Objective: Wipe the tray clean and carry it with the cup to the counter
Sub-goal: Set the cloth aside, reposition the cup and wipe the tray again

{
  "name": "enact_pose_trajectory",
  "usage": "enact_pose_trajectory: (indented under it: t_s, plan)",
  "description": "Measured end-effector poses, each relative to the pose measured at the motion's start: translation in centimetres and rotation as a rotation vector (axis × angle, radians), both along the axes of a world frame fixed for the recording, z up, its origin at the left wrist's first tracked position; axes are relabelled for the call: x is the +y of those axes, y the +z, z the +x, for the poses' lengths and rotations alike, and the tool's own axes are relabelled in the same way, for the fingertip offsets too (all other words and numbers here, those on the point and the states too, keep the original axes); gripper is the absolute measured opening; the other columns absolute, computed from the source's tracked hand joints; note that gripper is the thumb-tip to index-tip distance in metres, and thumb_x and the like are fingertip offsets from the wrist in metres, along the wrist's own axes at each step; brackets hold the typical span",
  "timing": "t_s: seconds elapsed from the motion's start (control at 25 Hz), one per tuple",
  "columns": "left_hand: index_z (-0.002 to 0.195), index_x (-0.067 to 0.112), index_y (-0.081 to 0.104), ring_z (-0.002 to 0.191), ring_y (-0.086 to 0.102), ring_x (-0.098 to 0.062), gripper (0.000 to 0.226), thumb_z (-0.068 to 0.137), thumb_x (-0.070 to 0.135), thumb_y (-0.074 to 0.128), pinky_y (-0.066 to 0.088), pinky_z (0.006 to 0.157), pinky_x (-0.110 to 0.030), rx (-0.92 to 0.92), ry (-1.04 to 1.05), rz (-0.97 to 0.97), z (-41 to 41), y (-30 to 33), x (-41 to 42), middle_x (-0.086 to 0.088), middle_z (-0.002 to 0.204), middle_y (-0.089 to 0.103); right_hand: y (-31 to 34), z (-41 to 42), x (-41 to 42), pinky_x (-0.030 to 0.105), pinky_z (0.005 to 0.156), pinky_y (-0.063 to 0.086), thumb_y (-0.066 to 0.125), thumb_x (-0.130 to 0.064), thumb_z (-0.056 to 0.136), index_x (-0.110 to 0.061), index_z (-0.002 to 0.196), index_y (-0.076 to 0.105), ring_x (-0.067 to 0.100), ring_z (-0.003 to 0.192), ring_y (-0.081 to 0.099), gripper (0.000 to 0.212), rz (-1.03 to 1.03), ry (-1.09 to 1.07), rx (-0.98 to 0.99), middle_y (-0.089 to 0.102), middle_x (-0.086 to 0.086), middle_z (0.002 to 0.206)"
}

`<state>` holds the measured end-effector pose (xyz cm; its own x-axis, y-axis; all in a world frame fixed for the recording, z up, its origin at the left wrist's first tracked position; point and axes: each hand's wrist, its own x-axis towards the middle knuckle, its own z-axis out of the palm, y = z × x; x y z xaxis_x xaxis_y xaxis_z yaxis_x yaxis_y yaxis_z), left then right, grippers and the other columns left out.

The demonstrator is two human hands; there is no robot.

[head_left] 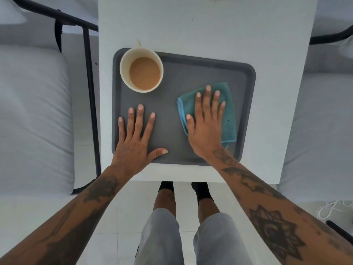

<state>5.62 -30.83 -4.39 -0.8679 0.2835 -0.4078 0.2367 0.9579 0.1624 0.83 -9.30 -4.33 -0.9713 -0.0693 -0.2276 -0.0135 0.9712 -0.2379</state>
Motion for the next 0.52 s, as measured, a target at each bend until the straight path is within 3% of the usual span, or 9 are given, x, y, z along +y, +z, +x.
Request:
enact_pose_trajectory:
  t_s: [0.16, 0.2, 0.36, 0.52]
  plan:
    - [0.159, 0.011, 0.005, 0.152, -0.008, -0.043, 0.107, 0.083, 0.083, 0.029, -0.003, 0.120, -0.062, -0.014, 0.032, 0.003, 0.1, -0.2, 0.5, -0.023, 0.166, -0.003, -1.0, -2.4, 0.1, 0.056, 0.119, 0.019, 0.035, -0.034, 0.104, -0.014, 0.153, 0.031, 0.036, 0.149, 0.021, 0.053, 0.032, 0.480, 0.085, 0.028, 0.010, 0.161]
    - [0.159, 0.011, 0.006, 0.152, -0.007, -0.042, 0.107, 0.083, 0.083, 0.030, -0.004, 0.120, -0.062, -0.014, 0.037, 0.004, 0.0, -0.2, 0.6, -0.022, 0.166, -0.004, -1.2, -3.5, 1.5, 0.055, 0.119, 0.018, 0.035, -0.034, 0.104, -0.018, 0.153, 0.031, 0.034, 0.149, 0.022, 0.052, 0.064, 0.451, 0.095, 0.028, 0.009, 0.161]
    - [0.159, 0.014, 0.009, 0.152, -0.006, -0.042, 0.106, 0.083, 0.083, 0.032, -0.006, 0.120, -0.059, -0.039, 0.040, 0.009, -0.2, 0.1, 0.6, -0.020, 0.166, -0.002, -0.9, -3.3, 3.5, 0.057, 0.120, 0.013, 0.031, -0.033, 0.104, -0.015, 0.155, 0.025, 0.039, 0.150, 0.015, 0.054, 0.108, -0.051, 0.050, 0.020, 0.014, 0.163]
    - [0.159, 0.013, 0.005, 0.152, -0.012, -0.039, 0.104, 0.085, 0.077, 0.039, -0.011, 0.120, -0.056, -0.105, 0.100, 0.120, -0.5, 0.8, 0.9, -0.019, 0.166, -0.008, 0.5, 3.6, -1.1, 0.059, 0.119, 0.013, 0.033, -0.031, 0.103, -0.009, 0.156, 0.016, 0.041, 0.151, 0.006, 0.060, 0.081, 0.269, -0.053, 0.010, 0.015, 0.164]
